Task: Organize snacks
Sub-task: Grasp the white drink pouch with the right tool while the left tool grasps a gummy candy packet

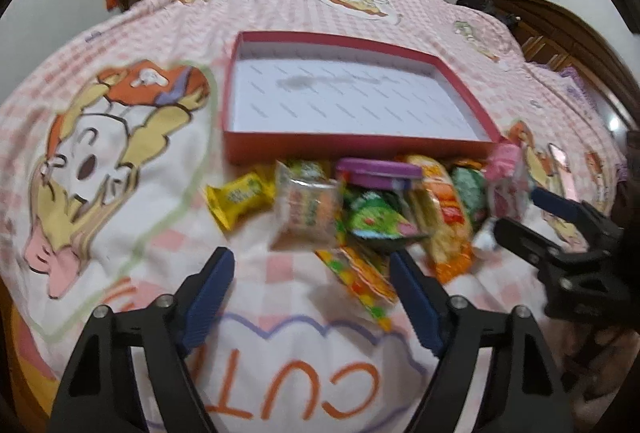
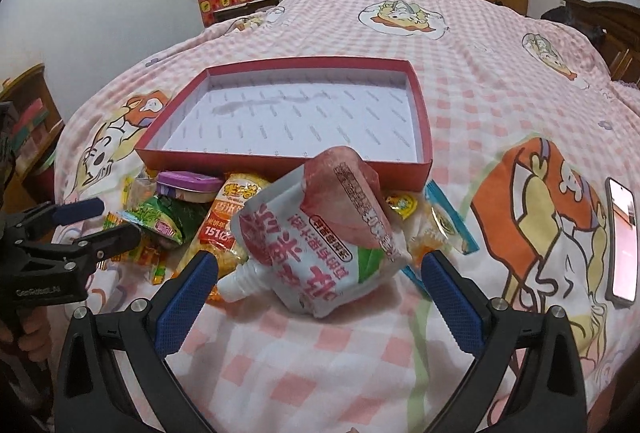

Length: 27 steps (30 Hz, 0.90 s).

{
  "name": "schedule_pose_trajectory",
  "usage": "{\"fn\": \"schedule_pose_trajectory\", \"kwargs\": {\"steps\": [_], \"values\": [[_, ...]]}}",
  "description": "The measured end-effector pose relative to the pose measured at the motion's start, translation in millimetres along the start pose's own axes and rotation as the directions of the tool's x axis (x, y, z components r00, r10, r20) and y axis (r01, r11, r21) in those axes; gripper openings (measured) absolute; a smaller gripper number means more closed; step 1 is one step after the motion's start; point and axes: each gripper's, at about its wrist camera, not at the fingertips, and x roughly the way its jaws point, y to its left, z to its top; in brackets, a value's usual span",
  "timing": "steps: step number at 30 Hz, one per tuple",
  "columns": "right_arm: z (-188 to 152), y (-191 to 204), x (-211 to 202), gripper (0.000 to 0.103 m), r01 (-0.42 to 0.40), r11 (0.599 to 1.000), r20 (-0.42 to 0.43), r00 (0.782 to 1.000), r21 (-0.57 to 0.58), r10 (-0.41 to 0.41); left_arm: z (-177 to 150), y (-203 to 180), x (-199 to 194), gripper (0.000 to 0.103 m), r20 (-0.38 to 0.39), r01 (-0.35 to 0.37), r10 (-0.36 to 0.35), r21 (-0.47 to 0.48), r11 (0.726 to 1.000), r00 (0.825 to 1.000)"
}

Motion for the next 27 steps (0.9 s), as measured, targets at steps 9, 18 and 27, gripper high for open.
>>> {"fn": "schedule_pose_trajectory", "kwargs": {"steps": [9,18,27], "values": [[4,1,8,0.100,-0.005,1.000,-0.004,1.000,-0.002,0.005,-12,-26,10,0.057,-0.029,0.046,-0.044,0.083,0.995,0.999],[4,-1,14,0.095,-0.006,1.000,-0.012,1.000,0.001,0.006,-8,-28,15,0.039,-0.016,0.065,-0.064,0.081,0.995,0.998],[0,-11,11,0.091,-0.053,0.996,-0.018,0.998,0.074,0.055,-8,-22,5,0.036,-0.010,0.100,-0.100,0.071,0.992,0.995]]}}
